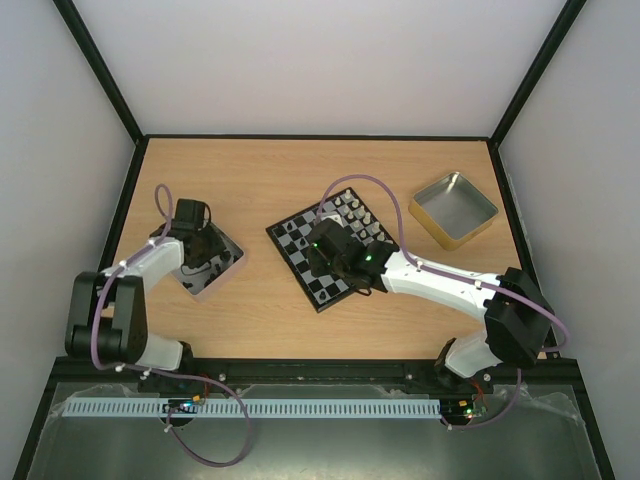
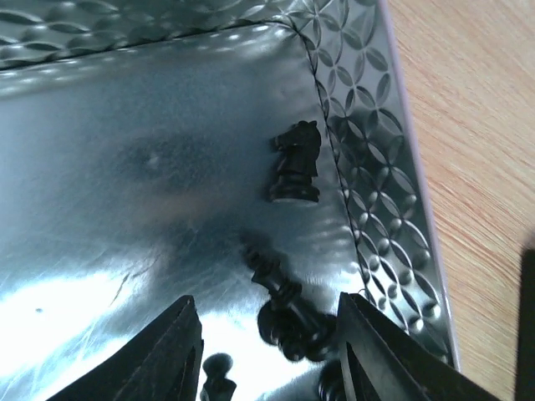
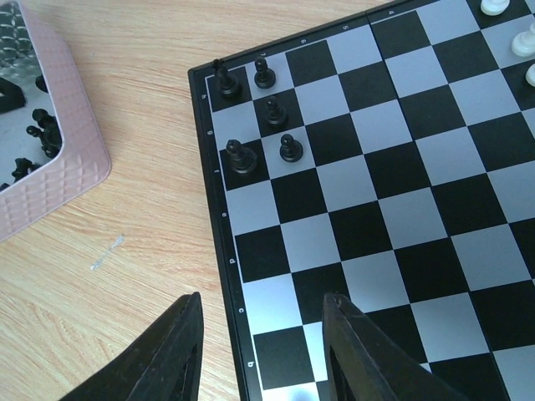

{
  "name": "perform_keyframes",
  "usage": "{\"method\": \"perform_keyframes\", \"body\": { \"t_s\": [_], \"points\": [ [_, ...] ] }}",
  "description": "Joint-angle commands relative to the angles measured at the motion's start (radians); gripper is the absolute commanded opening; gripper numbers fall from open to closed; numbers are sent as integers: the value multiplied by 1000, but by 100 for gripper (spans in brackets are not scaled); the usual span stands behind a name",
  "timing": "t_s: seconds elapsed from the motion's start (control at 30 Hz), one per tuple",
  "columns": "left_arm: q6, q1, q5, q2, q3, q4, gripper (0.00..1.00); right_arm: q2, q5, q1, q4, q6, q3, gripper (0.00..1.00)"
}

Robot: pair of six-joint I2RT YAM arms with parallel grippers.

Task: Set up the chess pieces on the board
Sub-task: Pick up the chess piece from the storage box.

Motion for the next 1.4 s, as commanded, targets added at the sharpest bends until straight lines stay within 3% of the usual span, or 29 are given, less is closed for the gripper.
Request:
{"method": "perform_keyframes", "body": {
  "t_s": [0.0,0.4,0.83,1.13,1.37],
  "points": [
    [47,3,-26,88,52,84,45,2,-8,-4,38,-9,-15,38],
    [67,3,-80,268,147,96,36,9,-27,-4,41,-7,-17,36],
    [60,3,-99,284,140,99,17,4,-25,-5,46,0,-16,35],
    [37,-3,-48,145,114,62,14,-32,-33,-12,87,15,-22,37],
    [91,-27,100,-58,108,10,15,-98,-257,-92,250,52,-73,40]
  ]
}}
